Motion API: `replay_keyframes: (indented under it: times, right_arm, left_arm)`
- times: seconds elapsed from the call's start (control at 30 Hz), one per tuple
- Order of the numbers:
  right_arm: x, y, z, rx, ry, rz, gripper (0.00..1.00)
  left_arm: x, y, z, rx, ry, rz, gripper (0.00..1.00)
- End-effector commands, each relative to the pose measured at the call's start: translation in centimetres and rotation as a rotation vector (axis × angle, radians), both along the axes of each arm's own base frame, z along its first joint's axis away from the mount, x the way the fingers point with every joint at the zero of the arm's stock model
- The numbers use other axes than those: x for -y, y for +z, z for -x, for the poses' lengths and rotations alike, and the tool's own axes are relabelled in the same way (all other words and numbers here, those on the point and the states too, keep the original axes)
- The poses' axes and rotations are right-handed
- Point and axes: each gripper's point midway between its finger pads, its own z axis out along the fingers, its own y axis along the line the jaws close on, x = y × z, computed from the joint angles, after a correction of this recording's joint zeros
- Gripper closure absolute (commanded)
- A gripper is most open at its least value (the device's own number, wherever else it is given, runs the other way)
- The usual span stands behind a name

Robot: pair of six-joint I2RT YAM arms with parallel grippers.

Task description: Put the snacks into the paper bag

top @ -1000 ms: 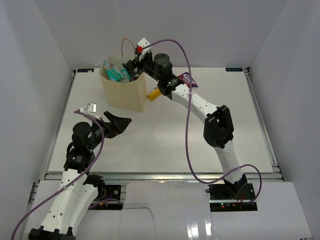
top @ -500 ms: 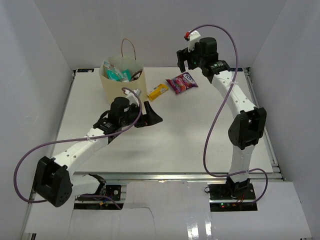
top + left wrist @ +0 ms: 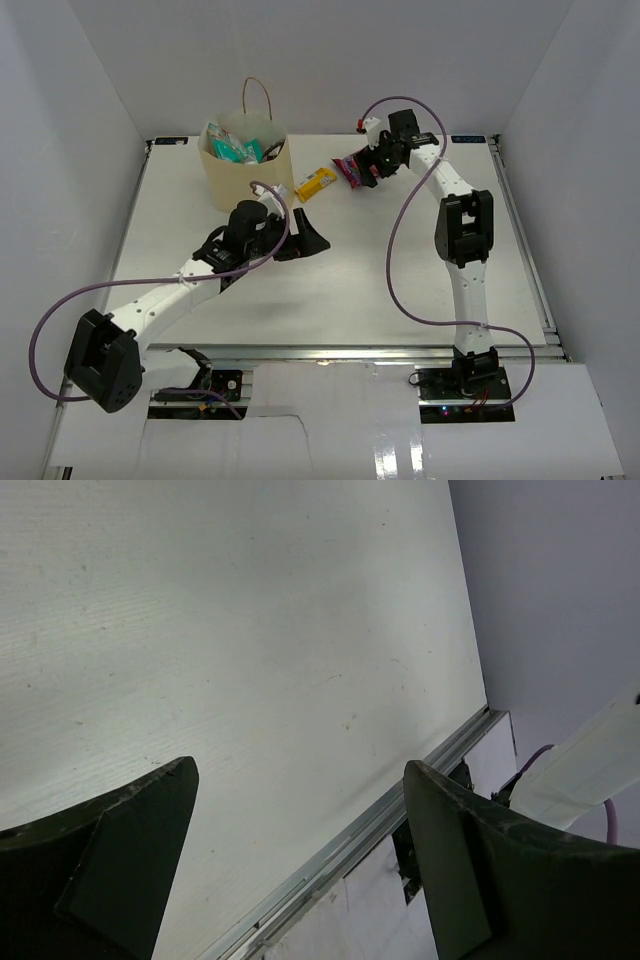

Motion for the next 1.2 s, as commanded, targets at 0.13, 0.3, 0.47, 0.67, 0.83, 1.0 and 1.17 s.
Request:
replay_keyframes:
  times: [0.13,0.3,0.47,0.67,0.83,1.0,1.17]
  right_arm:
    - [-5.5,1.0,-2.1,0.181,0.041,-0.023,0.08]
    - [-5.7,-0.9,-3.7,0.204,-0.078,0.027,0.04]
    - [-2.4,-3.0,-6.1,0.285,-0.272,0.168,0.00]
    - [-1.7,-4.3,-5.2,0.260,-0.255,0.197,0.42]
    - [-2.3,-3.4,-2.0,0.183,-0.163,0.100,0.92]
    - [-2.5,3.2,2.7,0.153,0.020,-0.137,0.92]
    - [-2.7,4.9,11.8,0.080,0.224,-0.270,0.92]
  left_arm:
    - [-0.9,0.6,1.1,-0.004,0.055,0.050,0.06]
    - [-1.1,0.6,1.3,-0.011,0.067,0.058,0.06]
    - [-1.3,0.8,1.4,-0.014,0.087,0.078,0.06]
    - [-1.2,0.7,1.4,-0.012,0.086,0.098,0.06]
    - [-0.8,0.8,1.1,-0.021,0.094,0.124,0.06]
    - [-0.1,1.3,-0.5,-0.090,0.199,0.265,0.05]
    - [1.9,0.8,-3.5,-0.220,0.278,0.310,0.03]
